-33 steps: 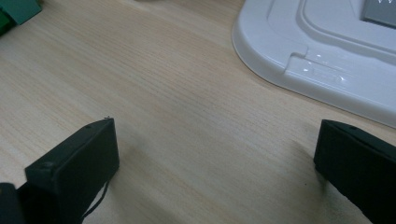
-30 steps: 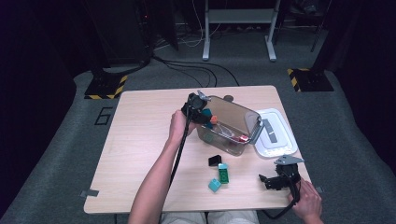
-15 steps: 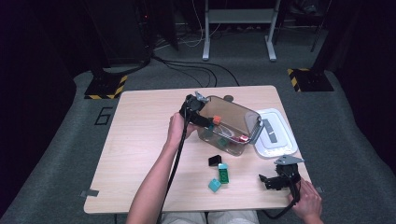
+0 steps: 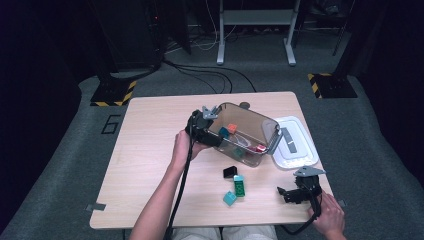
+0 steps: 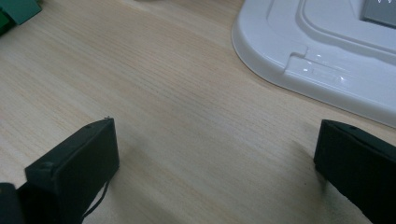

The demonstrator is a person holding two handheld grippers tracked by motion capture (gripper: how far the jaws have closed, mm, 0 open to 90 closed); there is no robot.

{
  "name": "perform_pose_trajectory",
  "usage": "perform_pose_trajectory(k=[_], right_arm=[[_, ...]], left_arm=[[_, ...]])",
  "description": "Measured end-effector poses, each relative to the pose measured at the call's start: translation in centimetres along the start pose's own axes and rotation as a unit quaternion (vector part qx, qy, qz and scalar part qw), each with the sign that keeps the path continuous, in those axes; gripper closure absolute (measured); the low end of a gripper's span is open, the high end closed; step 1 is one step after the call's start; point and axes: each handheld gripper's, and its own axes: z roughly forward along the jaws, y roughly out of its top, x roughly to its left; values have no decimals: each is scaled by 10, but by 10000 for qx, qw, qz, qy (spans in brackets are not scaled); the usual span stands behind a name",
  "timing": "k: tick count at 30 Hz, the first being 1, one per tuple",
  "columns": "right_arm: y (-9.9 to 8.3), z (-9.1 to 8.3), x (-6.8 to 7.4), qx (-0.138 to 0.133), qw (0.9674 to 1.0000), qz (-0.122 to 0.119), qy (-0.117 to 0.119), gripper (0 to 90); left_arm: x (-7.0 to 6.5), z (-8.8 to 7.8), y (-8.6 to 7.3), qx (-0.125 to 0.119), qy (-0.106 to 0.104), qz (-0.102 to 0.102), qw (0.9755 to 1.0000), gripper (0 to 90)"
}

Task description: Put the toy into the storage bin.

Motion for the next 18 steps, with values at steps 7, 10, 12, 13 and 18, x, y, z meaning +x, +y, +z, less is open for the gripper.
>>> perform_pose_trajectory(k=[7,10,12,13,18], right_arm=[[0,0,0,0,10000,3,0,0],[0,0,0,0,10000,3,1,0],[0,0,0,1,10000,3,1,0],[0,0,0,2,10000,4,1,0],[0,0,0,2,10000,0,1,0]], left_arm=[[-8,-2,-18,39,-93,-49,9999,143],[-11,-3,-25,19,-131,-47,9999,140],[-14,-4,-30,1,-142,-53,9999,139],[-15,-5,-32,26,-158,-32,9999,139],[-25,-5,-45,51,-225,-8,9997,136]])
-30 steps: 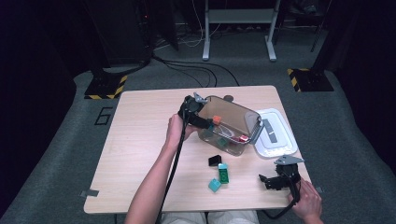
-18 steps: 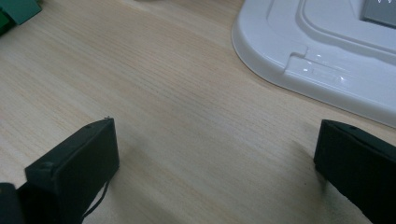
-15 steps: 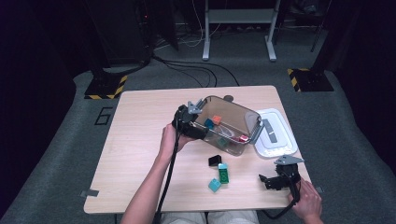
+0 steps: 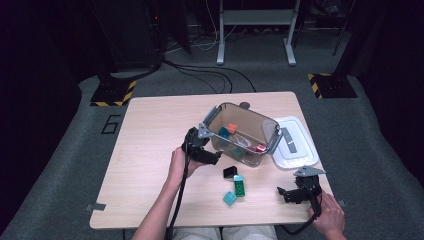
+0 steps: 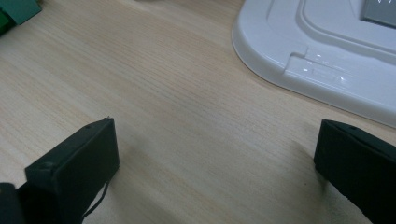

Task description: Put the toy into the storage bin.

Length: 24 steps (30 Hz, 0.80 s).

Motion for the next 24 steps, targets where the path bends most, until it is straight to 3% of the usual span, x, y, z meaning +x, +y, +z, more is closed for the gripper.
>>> perform_pose_trajectory(k=[12,24], right_arm=[[0,0,0,1,10000,4,0,0],[0,0,0,1,10000,2,-1,0]], left_arm=[[-25,5,-29,113,-235,-10,9997,131],[-52,19,-52,338,-586,48,9977,112]])
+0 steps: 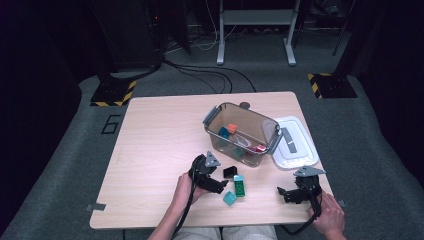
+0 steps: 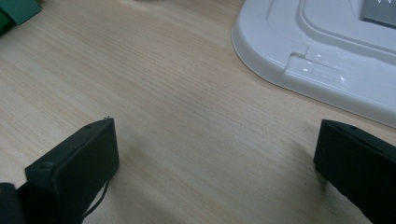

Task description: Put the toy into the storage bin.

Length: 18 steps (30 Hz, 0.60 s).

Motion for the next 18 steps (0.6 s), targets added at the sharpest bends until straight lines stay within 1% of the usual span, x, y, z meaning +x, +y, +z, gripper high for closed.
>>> perform_pose_trajectory(k=[1,3,4,8,11,12,14,18], right_arm=[[0,0,0,0,10000,2,0,0],[0,0,0,0,10000,-3,0,0],[0,0,0,0,10000,1,0,0],[0,0,0,0,10000,1,0,0],[0,0,0,0,10000,-4,1,0],[0,0,0,-1,10000,1,0,0],[0,0,0,0,10000,0,0,0],[0,0,0,1,10000,-1,1,0]], left_arm=[[-1,1,-1,29,-17,31,10000,103],[-5,4,-4,90,-86,-10,9999,74],[-7,6,-5,76,-101,12,9999,64],[-17,10,-11,67,-208,7,9998,56],[-23,14,-13,97,-274,49,9996,54],[-24,16,-13,156,-304,74,9994,54],[-27,19,-15,170,-335,66,9993,51],[-32,23,-16,206,-383,124,9990,50]])
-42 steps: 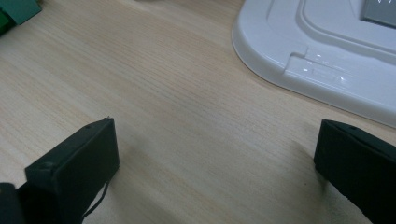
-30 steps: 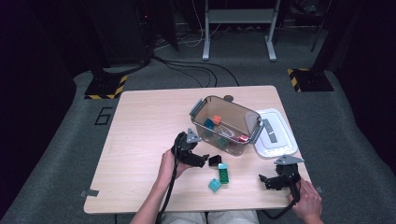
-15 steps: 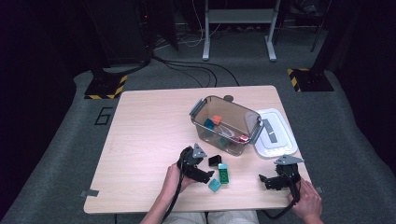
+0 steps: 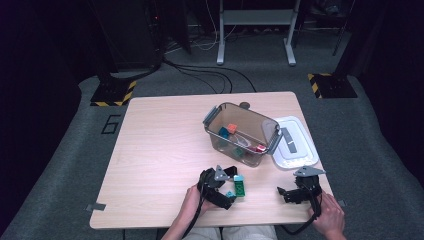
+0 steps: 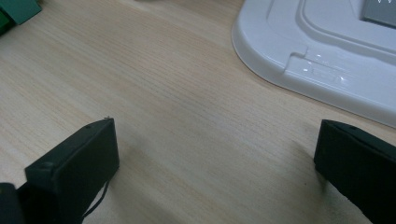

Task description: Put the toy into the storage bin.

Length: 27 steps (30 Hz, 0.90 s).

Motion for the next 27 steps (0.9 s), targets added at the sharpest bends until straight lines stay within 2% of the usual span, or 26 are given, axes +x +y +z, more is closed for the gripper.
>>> perform_pose_trajectory(k=[7,11,14,18,20,22,27], right_arm=[[0,0,0,4,10000,-12,3,0],[0,0,0,-1,10000,0,-1,0],[0,0,0,-2,10000,-2,0,0],[0,0,0,0,10000,-2,0,0],[0,0,0,-2,10000,0,0,0],[0,0,0,0,10000,-4,0,0],[0,0,0,-2,10000,2,-1,0]], left_arm=[[-7,0,-2,-49,-32,81,10000,83],[-10,2,-5,-47,-48,253,9997,212],[-10,4,-7,-88,-106,271,9995,309],[-11,5,-9,-35,-67,322,9995,416],[-12,7,-11,3,-55,379,9993,521],[-11,7,-12,-8,-92,342,9994,577],[-7,4,-16,-72,-56,290,9995,584]])
